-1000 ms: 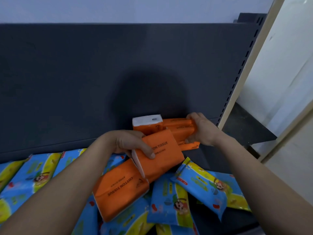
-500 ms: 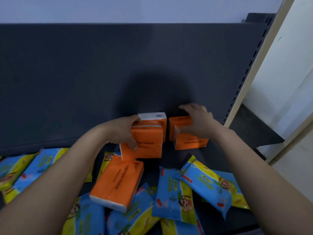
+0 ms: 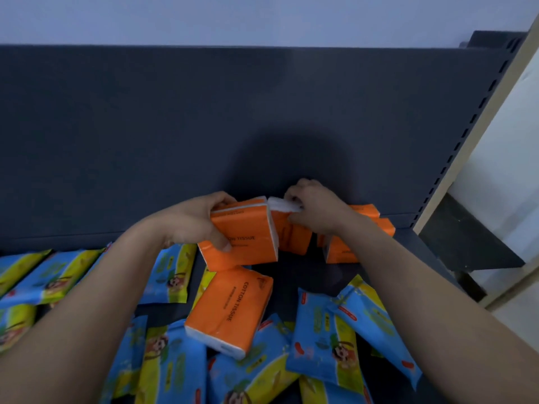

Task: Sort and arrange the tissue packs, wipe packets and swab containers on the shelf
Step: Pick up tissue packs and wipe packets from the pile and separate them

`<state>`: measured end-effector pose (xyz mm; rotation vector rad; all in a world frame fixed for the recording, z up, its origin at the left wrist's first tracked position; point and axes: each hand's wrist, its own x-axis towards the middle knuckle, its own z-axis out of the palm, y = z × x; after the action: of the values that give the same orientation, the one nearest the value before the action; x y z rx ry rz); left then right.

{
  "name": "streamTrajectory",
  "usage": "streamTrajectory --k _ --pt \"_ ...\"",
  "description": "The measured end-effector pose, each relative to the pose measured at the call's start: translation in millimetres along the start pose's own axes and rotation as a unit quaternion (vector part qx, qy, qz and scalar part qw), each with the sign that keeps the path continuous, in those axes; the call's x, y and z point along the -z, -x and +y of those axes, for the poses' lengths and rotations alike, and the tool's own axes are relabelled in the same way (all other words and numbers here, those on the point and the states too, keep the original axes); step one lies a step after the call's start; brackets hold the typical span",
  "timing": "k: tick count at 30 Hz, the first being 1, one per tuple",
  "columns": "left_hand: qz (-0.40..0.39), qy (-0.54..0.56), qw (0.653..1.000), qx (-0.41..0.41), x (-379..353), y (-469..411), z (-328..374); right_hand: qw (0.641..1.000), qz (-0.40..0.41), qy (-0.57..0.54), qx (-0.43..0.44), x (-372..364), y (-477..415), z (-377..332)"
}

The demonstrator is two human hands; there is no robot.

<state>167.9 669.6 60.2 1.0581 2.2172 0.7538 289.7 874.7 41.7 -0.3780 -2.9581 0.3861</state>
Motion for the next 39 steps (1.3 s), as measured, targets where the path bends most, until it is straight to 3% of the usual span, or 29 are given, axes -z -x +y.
streamTrajectory --k 5,9,11,14,17,23,26,32,35,39 --pt "-0.02 0.054 0.998 0.001 12 7 -1 0.986 0.052 -0.146 -0.061 9 8 7" --pt "-0.017 -0.003 1.0 -0.008 4 2 8 0.992 -0.01 -0.057 -0.114 0 9 16" --pt "-0.009 -0.029 0.999 -0.015 -10 -5 14 0.992 0.012 -0.01 -0.125 0 11 19" --pt "-0.017 -0.049 0.998 -0.034 -31 -18 25 0.987 0.07 -0.079 -0.12 9 21 26" --pt "-0.021 -0.085 0.994 -0.06 -45 -29 37 0.982 0.071 -0.114 -0.132 23 35 41" --pt "-0.034 -0.174 0.983 -0.038 -75 -49 50 0.96 -0.115 0.022 -0.254 31 69 77" --pt "-0.025 -0.211 0.977 -0.007 -90 -51 51 0.962 -0.107 -0.012 -0.252 17 75 87" --pt "0.013 -0.17 0.985 -0.009 -104 -45 51 0.978 -0.021 -0.004 -0.208 11 75 96" --pt "0.031 -0.153 0.987 -0.032 -116 -41 47 0.978 -0.02 -0.012 -0.208 10 74 97" --pt "0.021 -0.155 0.988 -0.002 -119 -40 45 0.975 -0.043 -0.031 -0.216 13 78 95"
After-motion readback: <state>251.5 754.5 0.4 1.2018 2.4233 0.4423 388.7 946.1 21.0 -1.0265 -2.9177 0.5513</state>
